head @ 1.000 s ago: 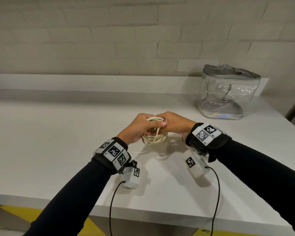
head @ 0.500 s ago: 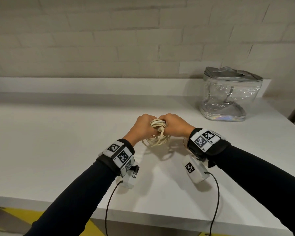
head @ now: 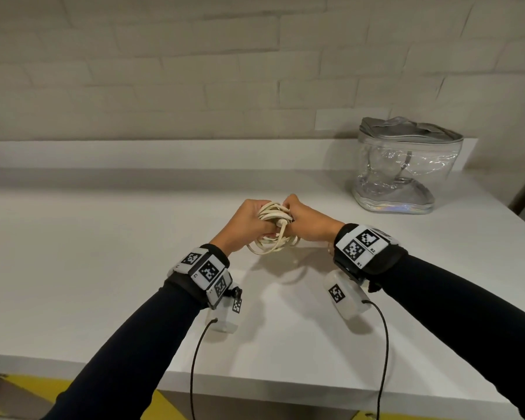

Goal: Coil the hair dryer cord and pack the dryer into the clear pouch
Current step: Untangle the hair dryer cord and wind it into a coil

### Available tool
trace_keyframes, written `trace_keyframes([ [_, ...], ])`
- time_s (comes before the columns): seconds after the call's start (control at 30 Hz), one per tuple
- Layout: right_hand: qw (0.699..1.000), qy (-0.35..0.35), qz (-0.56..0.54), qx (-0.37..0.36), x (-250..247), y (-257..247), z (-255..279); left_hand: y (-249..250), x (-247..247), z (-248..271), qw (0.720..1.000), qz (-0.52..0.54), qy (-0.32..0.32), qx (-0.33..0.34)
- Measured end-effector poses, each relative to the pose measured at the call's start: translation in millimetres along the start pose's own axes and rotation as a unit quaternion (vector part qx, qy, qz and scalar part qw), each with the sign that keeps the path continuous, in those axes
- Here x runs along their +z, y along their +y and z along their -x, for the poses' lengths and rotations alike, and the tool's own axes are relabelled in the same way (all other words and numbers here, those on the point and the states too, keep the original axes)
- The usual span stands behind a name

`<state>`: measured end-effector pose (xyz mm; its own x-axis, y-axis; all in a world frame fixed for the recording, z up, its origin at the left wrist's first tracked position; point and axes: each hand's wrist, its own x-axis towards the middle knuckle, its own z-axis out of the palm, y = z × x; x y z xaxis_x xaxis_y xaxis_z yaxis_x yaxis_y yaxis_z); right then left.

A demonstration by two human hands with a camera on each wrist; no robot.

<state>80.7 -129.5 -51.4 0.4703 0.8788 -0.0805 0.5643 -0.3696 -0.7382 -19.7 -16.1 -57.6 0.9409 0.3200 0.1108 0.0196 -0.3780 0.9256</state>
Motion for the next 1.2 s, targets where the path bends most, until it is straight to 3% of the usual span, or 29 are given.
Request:
trace_keyframes([
  [0.17, 0.996, 0.004, -0.086, 0.036, 1.8, 4.9, -4.4, 3.0, -3.2, 2.0, 1.000, -0.010, -0.003, -0.019],
  [0.3, 0.997, 0.073, -0.003, 0.018, 3.5, 3.5, -4.6, 0.0, -2.7, -4.1, 0.989, -0.134, 0.046, -0.040],
  [0.4, 0.999, 0.017, -0.044, -0.026, 3.6, 4.0, 1.9, -7.1, -1.0, -5.3, 0.984, -0.134, 0.101, -0.056],
  [0.47, 0.983, 0.002, -0.185, 0.008, -1.2, 3.4, 5.9, -11.0, 0.9, -3.8, 0.986, -0.111, 0.116, -0.050],
  [0.57, 0.935, 0.043, -0.338, 0.094, -9.0, 2.0, -1.8, -8.7, 5.4, -3.0, 0.986, -0.088, 0.144, -0.014],
  [0.63, 0.933, 0.046, -0.328, 0.138, -10.6, 2.9, -7.2, -4.6, 8.6, -4.2, 0.982, -0.098, 0.163, 0.016],
  [0.7, 0.939, -0.005, -0.312, 0.142, -8.2, 3.4, -8.3, 0.5, 10.4, -3.0, 0.981, -0.108, 0.156, 0.034],
  [0.8, 0.906, -0.092, -0.401, 0.103, -6.2, 3.1, -7.3, 6.9, 14.0, 2.8, 0.987, -0.103, 0.117, 0.045],
  [0.9, 0.892, -0.061, -0.428, 0.132, -5.5, 0.3, -6.5, 4.6, 17.1, 5.9, 0.987, -0.096, 0.118, 0.045],
  [1.0, 0.859, 0.015, -0.494, 0.135, -3.7, -0.9, -9.2, -2.3, 12.2, 7.5, 0.994, -0.004, 0.106, -0.010],
  [1.07, 0.820, 0.081, -0.551, 0.130, -3.5, -0.3, -10.0, -8.6, 3.7, 11.3, 0.982, 0.148, 0.098, -0.072],
  [1.13, 0.776, 0.123, -0.609, 0.104, -4.4, 0.6, -9.3, -15.2, -1.3, 14.1, 0.934, 0.327, 0.098, -0.109],
  [1.2, 0.752, 0.135, -0.640, 0.078, -4.1, 1.7, -7.6, -20.9, 1.8, 11.9, 0.877, 0.443, 0.133, -0.126],
])
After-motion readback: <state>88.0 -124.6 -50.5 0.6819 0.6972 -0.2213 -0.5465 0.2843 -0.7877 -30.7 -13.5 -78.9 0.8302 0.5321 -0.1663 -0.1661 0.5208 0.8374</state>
